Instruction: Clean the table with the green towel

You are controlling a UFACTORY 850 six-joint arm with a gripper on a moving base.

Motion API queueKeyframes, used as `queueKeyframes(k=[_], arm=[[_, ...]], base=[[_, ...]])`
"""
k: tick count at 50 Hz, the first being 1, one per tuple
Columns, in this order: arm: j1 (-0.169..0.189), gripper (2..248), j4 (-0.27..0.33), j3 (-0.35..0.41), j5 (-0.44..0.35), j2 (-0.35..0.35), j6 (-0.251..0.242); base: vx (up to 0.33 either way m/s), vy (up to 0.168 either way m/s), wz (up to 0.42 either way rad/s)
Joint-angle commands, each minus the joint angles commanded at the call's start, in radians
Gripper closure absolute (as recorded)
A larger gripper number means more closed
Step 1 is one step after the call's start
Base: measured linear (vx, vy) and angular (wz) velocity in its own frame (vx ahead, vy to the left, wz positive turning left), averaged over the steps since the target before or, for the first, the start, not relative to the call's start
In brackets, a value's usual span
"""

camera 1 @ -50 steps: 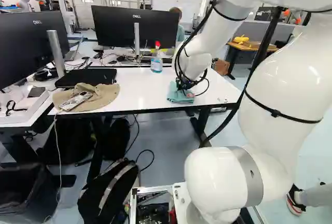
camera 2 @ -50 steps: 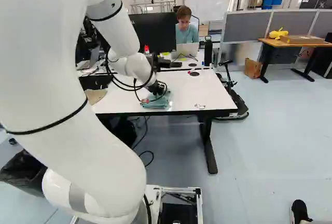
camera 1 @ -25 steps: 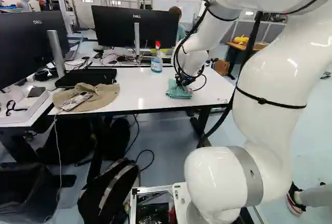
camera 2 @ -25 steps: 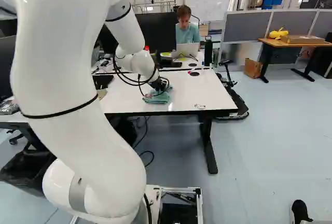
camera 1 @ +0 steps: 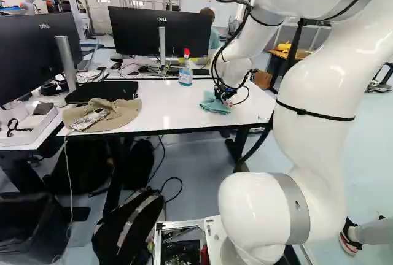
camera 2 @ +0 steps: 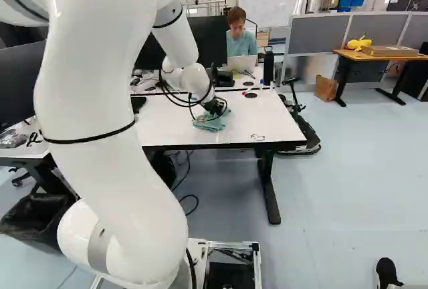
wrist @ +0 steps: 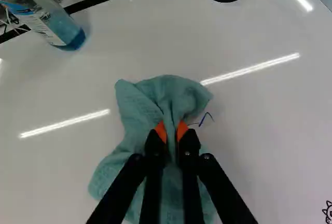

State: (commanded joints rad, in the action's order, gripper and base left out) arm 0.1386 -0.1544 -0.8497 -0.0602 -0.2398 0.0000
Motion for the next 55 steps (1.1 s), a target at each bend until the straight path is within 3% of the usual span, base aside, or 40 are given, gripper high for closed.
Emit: queueKeyframes(k=[29,55], arm=[[0.092,208,0.000,-0.021,0.000,-0.018,0.000],[0.117,208,0.000,0.099,0.000,0.085,0.000]], base=[[0.000,0.000,0.000],[0.000,0.000,0.000]])
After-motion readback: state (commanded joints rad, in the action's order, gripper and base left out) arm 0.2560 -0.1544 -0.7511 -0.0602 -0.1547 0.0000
